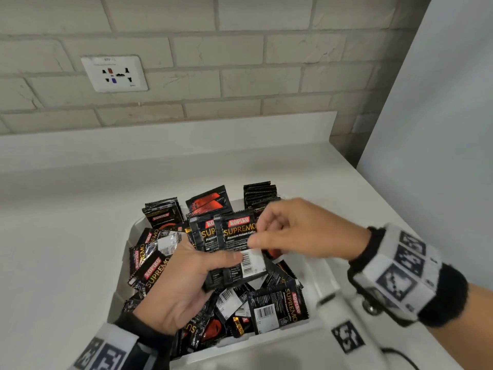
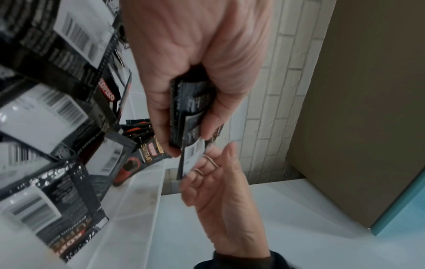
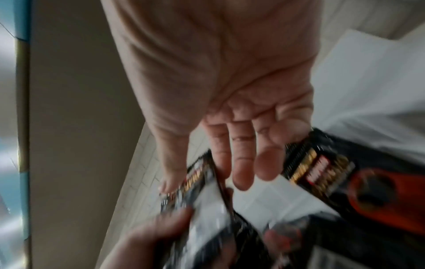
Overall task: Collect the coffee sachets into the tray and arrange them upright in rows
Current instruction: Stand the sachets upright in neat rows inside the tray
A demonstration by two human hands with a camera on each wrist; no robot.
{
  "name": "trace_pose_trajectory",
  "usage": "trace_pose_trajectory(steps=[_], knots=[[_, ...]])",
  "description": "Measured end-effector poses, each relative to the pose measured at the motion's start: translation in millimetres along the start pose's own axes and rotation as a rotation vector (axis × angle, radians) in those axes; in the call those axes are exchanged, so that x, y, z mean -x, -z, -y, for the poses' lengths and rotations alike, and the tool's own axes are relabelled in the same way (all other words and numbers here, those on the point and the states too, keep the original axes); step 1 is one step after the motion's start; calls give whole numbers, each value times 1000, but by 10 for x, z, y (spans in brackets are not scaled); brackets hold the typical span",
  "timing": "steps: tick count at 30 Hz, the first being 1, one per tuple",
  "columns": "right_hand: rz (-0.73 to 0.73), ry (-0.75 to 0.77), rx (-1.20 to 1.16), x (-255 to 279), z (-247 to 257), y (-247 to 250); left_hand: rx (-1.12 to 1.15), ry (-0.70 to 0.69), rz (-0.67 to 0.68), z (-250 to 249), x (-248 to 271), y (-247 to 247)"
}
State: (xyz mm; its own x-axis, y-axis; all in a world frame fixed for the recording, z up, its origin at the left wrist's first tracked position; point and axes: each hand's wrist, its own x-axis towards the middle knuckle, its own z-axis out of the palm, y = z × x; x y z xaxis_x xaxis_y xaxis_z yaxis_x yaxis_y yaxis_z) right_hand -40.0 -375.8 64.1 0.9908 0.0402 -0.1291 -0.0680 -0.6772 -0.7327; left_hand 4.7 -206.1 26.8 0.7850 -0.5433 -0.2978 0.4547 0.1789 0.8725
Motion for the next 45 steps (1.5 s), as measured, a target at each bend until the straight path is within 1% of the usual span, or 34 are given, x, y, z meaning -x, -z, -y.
trace_pose_trajectory(steps=[1,4,7,10,12,14,18,20,24,28,30,32,34,36,38,40,41,42,43,45], knots=[[24,-5,-37,19,-26,-81,2,5,3,5,5,-26],[-40,-60,-239,16,-127,-198,30,28,36,6,35,-77],[-52,-100,-425,17,-199,-223,105,56,54,-1,71,-59],[-152,-106,-597,30,-273,-225,231,80,35,-30,101,-27],[-199,-104,-734,54,-290,-215,273,65,5,-40,98,-5],[-190,-92,-805,85,-283,-220,221,23,-8,-40,84,8],[-98,-54,-730,115,-233,-313,30,-75,-2,-7,74,-27],[-87,-40,-685,110,-211,-365,-49,-120,-15,11,75,-47],[-90,-24,-638,118,-192,-431,-130,-177,-3,36,70,-41],[-145,-81,-633,115,-180,-469,-247,-220,31,53,92,-32],[-144,-104,-647,116,-197,-469,-280,-229,52,57,99,-24],[-106,-122,-709,133,-210,-457,-287,-224,72,63,94,-10],[-63,-125,-773,151,-210,-436,-271,-191,98,59,99,4],[-42,-128,-800,155,-214,-412,-216,-145,144,48,114,5],[-48,-151,-856,143,-239,-387,-132,-81,135,45,125,8],[-104,-207,-948,138,-263,-326,-70,-31,66,45,112,23],[-168,-224,-983,144,-263,-290,-60,-15,22,43,102,32],[-251,-217,-959,154,-254,-254,-55,-14,-24,45,84,51],[-348,-191,-849,172,-236,-218,-51,-27,-72,39,73,61],[-517,-97,-471,200,-177,-176,-53,-83,-140,35,63,58]])
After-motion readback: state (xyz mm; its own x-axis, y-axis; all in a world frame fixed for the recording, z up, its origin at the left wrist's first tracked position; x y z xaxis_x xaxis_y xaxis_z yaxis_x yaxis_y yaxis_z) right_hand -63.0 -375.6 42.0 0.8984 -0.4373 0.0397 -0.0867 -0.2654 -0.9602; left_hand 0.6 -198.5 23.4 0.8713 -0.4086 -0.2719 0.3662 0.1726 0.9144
